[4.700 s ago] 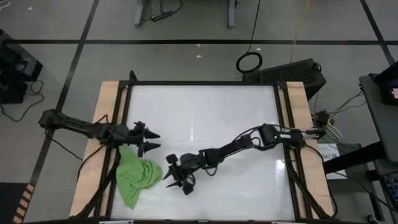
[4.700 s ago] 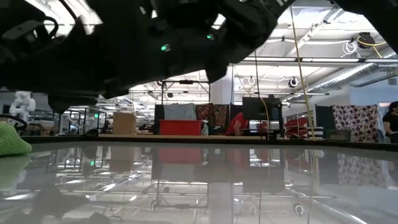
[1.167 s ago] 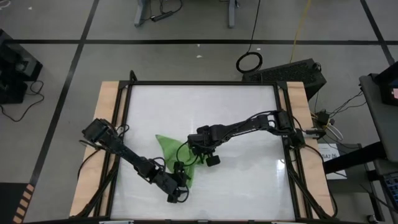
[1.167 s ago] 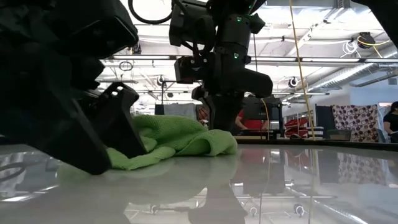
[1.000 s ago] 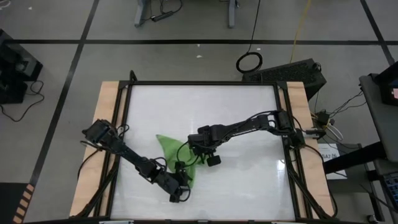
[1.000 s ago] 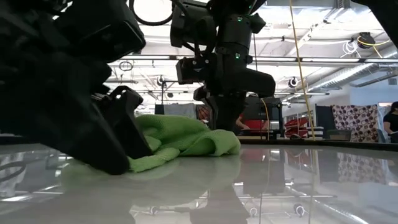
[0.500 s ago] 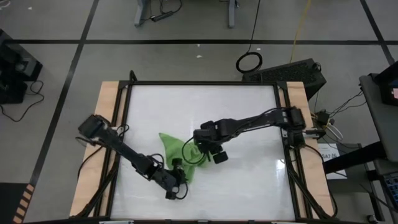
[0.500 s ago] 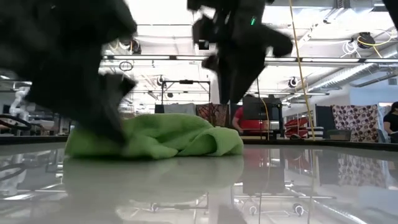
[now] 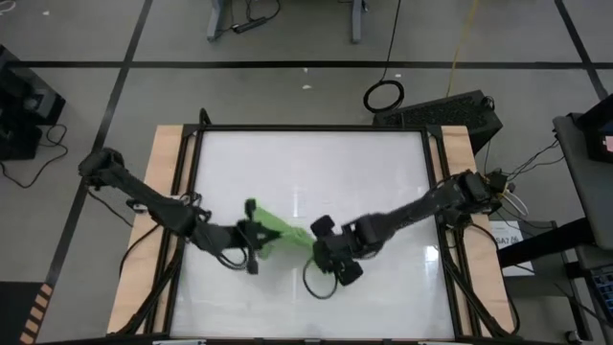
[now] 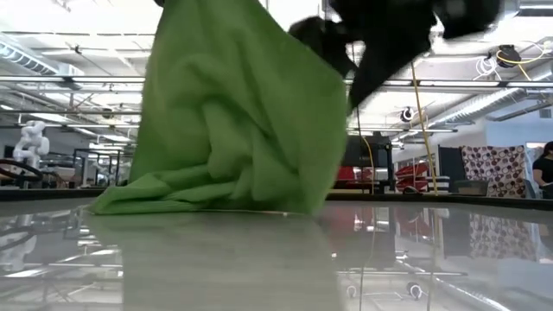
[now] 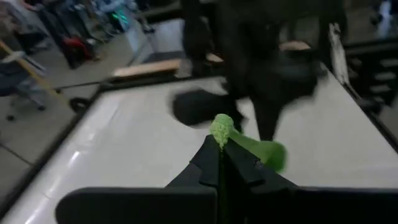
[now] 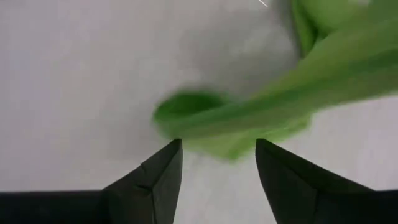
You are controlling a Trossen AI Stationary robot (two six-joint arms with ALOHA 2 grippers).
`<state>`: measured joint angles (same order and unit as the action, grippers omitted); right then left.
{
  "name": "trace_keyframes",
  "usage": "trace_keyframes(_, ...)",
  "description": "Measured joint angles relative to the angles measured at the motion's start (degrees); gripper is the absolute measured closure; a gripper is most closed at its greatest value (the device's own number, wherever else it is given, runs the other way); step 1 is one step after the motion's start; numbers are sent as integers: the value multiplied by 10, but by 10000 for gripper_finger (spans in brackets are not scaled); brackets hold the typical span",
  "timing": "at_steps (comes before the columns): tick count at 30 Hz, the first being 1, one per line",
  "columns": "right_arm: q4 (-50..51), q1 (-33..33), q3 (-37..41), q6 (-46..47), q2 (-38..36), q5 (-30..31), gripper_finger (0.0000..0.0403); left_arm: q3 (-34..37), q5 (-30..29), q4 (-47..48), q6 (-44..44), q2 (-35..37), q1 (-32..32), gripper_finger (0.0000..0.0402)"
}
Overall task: Roll towel
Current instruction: Roll the green microfiber cloth
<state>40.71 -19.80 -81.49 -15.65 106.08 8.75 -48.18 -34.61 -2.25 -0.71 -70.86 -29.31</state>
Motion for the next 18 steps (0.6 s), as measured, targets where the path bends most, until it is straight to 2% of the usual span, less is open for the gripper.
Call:
trace_keyframes(4, -51, -21, 75, 52, 0, 99, 222, 0, 0, 52, -16, 16, 22, 399)
trace_keyframes(9, -101, -39, 142, 149, 0, 175, 236, 0, 0, 88, -41, 13, 45, 399)
trace_keyframes(12, -125, -58, 162, 180, -3, 199, 242, 0, -1, 89, -45, 12, 62, 399)
trace_keyframes(18, -182, -98, 179, 193, -44, 205, 251, 0, -2, 73, -44, 12, 113, 400)
